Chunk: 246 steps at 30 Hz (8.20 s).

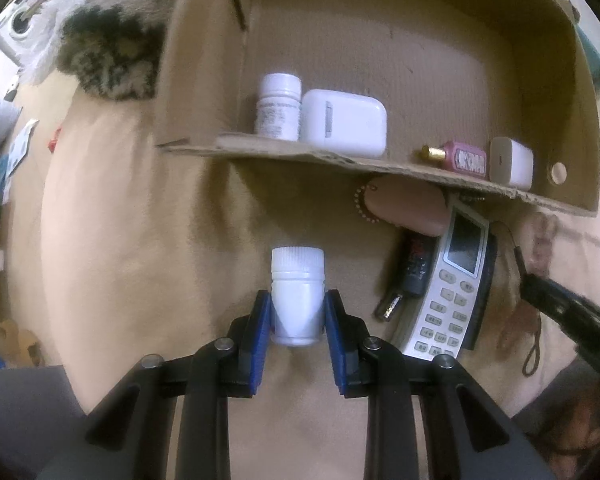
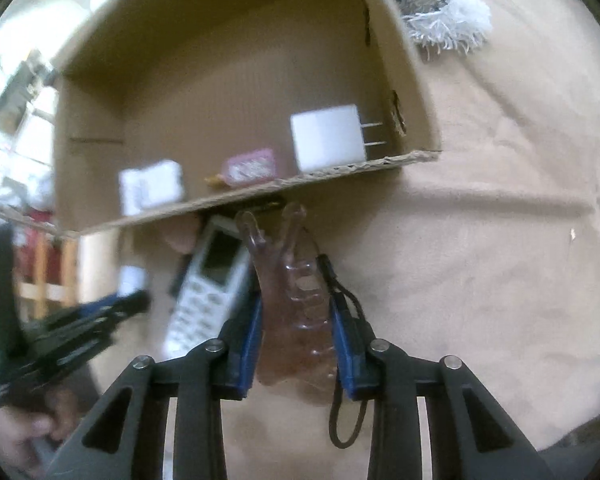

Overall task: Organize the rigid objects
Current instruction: 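Grasp the white tube with the left tool while the right grasps the pink toe separator, then lift the white tube and pink toe separator and carry both toward the box, then lower the tube and toe separator into the box and open both tools, then withdraw both tools from the box toward the remote and flashlight, then grasp the white GREE remote with the left tool while the right grasps the black flashlight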

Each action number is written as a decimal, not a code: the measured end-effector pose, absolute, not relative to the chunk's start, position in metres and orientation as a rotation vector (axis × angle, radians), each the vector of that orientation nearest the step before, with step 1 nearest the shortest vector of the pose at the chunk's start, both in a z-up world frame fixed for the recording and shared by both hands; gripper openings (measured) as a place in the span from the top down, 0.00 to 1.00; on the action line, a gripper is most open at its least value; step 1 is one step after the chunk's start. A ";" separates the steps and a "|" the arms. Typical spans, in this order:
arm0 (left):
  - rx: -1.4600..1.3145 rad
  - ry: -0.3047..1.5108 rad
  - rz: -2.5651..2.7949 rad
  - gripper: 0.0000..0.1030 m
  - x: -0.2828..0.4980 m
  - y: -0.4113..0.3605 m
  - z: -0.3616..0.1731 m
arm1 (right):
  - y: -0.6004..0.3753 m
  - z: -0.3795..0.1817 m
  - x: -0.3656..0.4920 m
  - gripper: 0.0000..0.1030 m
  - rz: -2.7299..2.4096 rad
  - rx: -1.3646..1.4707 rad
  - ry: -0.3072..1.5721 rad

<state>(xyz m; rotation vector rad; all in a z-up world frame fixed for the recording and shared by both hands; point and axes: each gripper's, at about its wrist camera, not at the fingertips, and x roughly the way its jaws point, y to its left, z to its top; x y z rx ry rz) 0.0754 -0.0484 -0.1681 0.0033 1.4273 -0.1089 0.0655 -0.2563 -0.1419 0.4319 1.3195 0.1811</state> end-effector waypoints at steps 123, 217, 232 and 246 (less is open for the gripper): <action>0.042 1.146 -0.169 0.77 0.170 -0.075 -0.111 | -0.254 -0.126 0.160 0.82 0.265 0.349 1.236; 0.139 1.395 -0.410 0.66 0.043 -0.113 -0.156 | -0.275 -0.115 0.062 0.36 0.053 0.455 1.234; 0.264 1.392 -0.413 0.60 0.021 -0.123 -0.170 | -0.277 -0.127 0.062 0.36 0.009 0.445 1.269; 0.233 1.490 -0.379 0.53 -0.016 -0.109 -0.173 | -0.276 -0.143 0.063 0.36 0.074 0.563 1.339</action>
